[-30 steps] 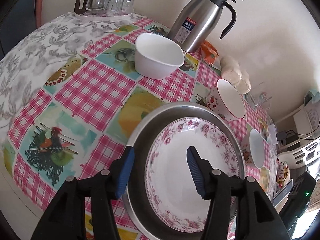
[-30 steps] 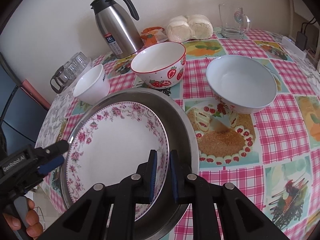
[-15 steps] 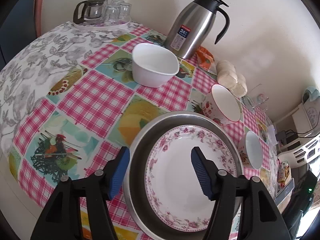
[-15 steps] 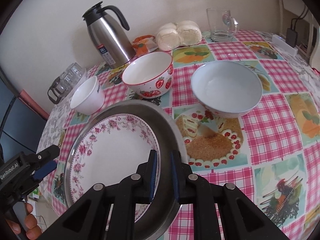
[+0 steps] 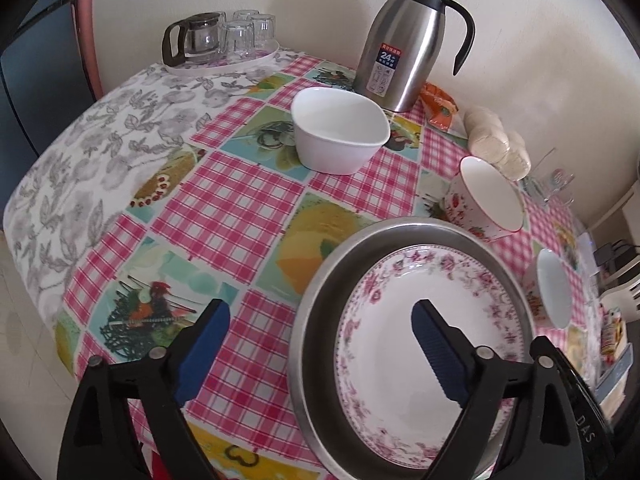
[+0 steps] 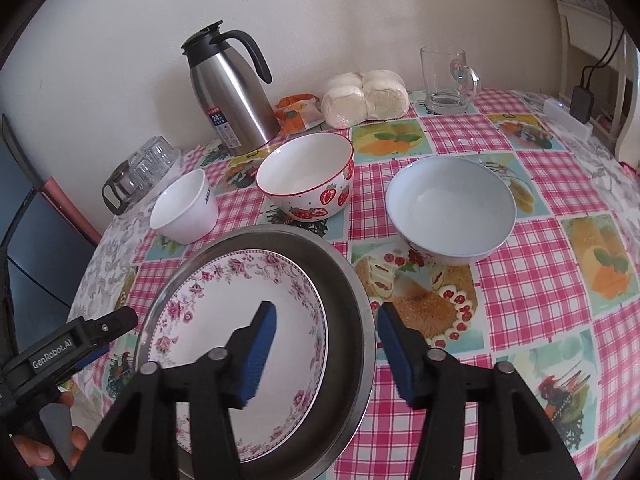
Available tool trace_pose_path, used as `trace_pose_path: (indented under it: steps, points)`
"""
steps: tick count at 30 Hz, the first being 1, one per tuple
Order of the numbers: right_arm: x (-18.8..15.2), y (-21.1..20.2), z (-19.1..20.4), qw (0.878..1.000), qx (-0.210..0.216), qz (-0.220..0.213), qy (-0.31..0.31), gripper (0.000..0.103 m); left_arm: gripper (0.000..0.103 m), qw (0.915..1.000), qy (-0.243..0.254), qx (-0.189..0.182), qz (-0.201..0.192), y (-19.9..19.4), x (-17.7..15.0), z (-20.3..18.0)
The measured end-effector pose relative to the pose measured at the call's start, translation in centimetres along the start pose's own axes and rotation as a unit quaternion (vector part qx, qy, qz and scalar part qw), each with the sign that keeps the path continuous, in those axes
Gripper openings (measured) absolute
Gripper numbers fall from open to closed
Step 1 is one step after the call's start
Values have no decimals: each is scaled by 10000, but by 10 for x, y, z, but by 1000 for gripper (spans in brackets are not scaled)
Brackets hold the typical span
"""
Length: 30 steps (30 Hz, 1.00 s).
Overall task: Organize plates and bowls
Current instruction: 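Move both tools from the plate toward the red-rimmed strawberry bowl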
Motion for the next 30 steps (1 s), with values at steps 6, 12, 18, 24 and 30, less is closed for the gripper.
trace_pose_path:
  steps: [6,12,18,24,30]
  points:
    - [-2,5,3,9995,-157,74,-247,83,95,9997,240,105,-28,2,-1,-5]
    - [-3,7,0,9991,-278,98,-295,99,95,9984,535,196,-7,3,-5,-16]
    - [-2,5,-3,9989,-352,66,-291,103,95,9977,640,207,-29,3,-7,-21]
    - [0,-2,-7,9986,-394,-86,-329,103,95,9976,633,204,-166,-1,-6,-25]
    - [3,-12,-13,9983,-379,-283,-340,103,95,9969,659,81,-422,-9,-2,-37]
Point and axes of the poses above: each gripper's, at about its wrist camera, not at the fingertips, and y roughly the way its jaws point, z to its left, x to its top, the point moved 4 cm from there along y, roughly the way its jaws point, and after that the axes turned 8 degrees about x, right-handed, at the moved point
